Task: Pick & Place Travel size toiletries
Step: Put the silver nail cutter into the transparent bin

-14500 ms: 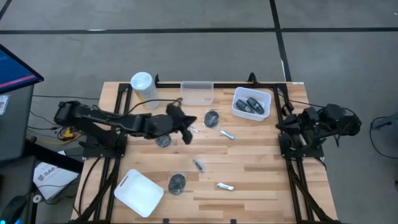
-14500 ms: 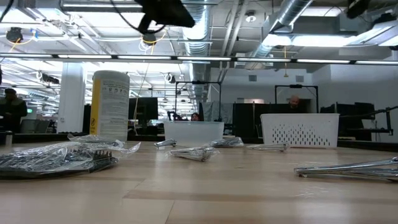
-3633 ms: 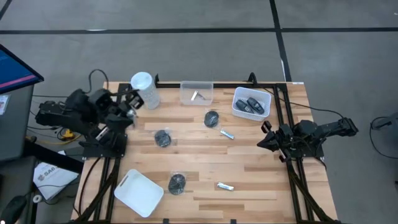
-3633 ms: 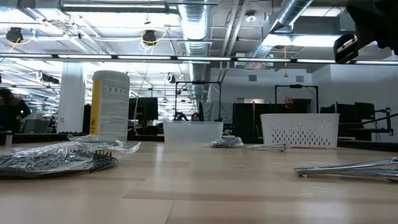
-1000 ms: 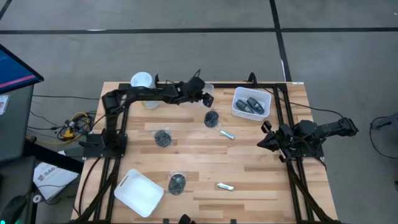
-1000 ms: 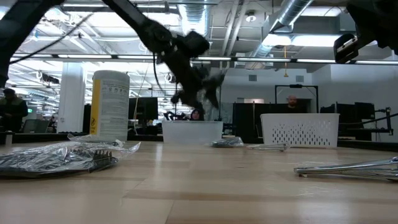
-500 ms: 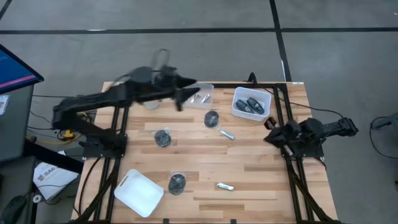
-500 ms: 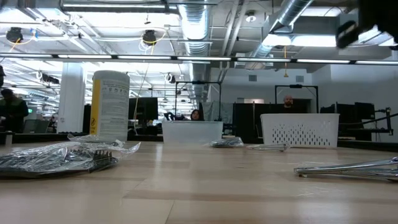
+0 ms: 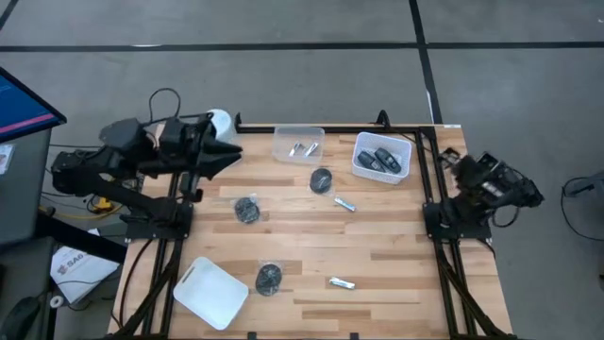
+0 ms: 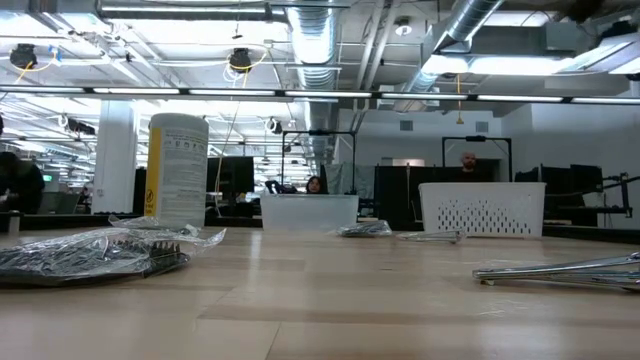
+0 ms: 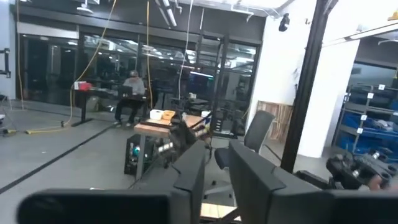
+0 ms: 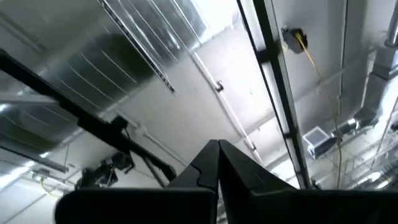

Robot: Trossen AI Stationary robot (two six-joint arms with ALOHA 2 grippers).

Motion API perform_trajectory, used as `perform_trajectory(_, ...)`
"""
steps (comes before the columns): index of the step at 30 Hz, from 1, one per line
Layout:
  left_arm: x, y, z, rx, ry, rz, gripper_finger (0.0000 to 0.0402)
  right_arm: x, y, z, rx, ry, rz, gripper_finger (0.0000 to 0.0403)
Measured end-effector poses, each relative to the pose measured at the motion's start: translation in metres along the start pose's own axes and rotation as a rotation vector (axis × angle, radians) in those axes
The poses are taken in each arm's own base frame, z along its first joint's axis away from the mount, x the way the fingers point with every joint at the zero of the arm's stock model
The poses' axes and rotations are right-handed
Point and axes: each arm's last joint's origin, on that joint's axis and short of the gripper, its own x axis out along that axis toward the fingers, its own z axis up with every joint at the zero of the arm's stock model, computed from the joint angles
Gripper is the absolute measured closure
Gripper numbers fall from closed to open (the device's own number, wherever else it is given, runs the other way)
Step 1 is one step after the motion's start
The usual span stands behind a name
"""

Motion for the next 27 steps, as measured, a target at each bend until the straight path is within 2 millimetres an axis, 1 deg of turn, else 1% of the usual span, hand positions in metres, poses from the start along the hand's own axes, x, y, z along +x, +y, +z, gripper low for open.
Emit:
perform_trajectory(1, -0.004, -0.001, -0.002, -0.003, 0.001, -0.006, 0.0347, 0.006, 0.003, 0.005, -0.004, -0.007, -0.006, 0.0402)
perform_trajectory(3, -0.010, -0.002, -0.008, -0.008, 0.004, -0.015, 0.0362, 0.020, 0.010, 0.014, -0.092, 0.041, -0.059, 0.0398)
perform_trajectory(6, -0.016, -0.003, -0.017, -0.031, 0.011, -0.025, 0.0379, 0.043, 0.018, 0.026, -0.251, 0.219, -0.198, 0.0389)
perform_trajectory(8, -0.018, -0.003, -0.022, -0.040, 0.011, -0.032, 0.0388, 0.059, 0.022, 0.031, -0.304, 0.314, -0.309, 0.0383)
perform_trajectory(10, -0.021, -0.003, -0.026, -0.043, 0.014, -0.039, 0.0395, 0.073, 0.023, 0.031, -0.353, 0.393, -0.421, 0.0377)
perform_trajectory(14, -0.026, -0.002, -0.035, -0.042, 0.028, -0.045, 0.0398, 0.106, 0.027, 0.028, -0.468, 0.474, -0.562, 0.0374)
perform_trajectory(16, -0.029, -0.001, -0.040, -0.041, 0.035, -0.044, 0.0396, 0.121, 0.024, 0.018, -0.565, 0.564, -0.687, 0.0376)
perform_trajectory(19, -0.033, 0.000, -0.046, -0.041, 0.039, -0.044, 0.0394, 0.134, 0.011, -0.008, -0.721, 0.701, -0.914, 0.0380)
perform_trajectory(20, -0.035, 0.001, -0.049, -0.039, 0.045, -0.043, 0.0394, 0.137, 0.008, -0.015, -0.783, 0.748, -0.961, 0.0380)
perform_trajectory(22, -0.038, 0.002, -0.053, -0.040, 0.044, -0.043, 0.0394, 0.142, -0.001, -0.031, -0.887, 0.897, -1.005, 0.0380)
perform_trajectory(25, -0.041, 0.003, -0.056, -0.051, 0.042, -0.043, 0.0393, 0.146, -0.020, -0.059, -0.942, 1.103, -1.076, 0.0374)
perform_trajectory(27, -0.042, 0.004, -0.059, -0.059, 0.043, -0.043, 0.0393, 0.142, -0.040, -0.077, -0.912, 1.291, -1.149, 0.0361)
